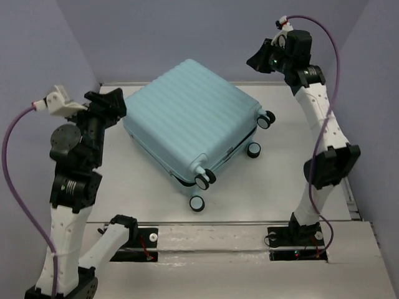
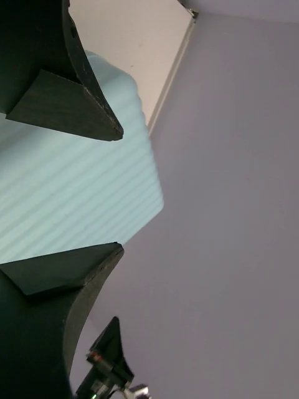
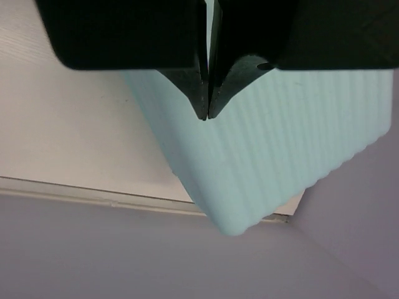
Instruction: Pack the luggage
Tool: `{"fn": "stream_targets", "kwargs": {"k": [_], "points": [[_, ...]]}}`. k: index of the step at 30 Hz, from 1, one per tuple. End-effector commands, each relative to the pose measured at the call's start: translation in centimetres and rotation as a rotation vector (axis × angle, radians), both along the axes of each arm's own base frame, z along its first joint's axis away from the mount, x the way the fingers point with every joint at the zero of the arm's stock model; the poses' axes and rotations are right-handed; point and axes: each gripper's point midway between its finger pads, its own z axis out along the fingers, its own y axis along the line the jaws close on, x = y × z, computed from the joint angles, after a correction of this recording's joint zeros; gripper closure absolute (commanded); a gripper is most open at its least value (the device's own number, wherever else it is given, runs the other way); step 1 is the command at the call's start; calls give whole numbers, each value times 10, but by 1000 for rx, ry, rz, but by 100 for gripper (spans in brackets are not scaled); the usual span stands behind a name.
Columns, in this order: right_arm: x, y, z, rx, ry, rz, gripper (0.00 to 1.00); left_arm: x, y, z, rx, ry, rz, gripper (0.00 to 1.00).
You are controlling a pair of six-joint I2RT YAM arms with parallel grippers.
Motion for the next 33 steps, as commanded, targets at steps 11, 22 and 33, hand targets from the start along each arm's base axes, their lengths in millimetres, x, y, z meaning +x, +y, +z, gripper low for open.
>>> {"fn": "stream_targets", "kwargs": {"k": [11, 22, 33], "points": [[-299, 42, -118, -93, 65, 281, 93, 270, 20, -37, 103, 331, -160, 24], [-266, 37, -208, -221, 210, 132, 93, 365, -4, -203, 92, 562, -405, 21], [-168, 79, -189, -196, 115, 87, 93, 289, -45, -292, 60, 719, -460, 22]]}}
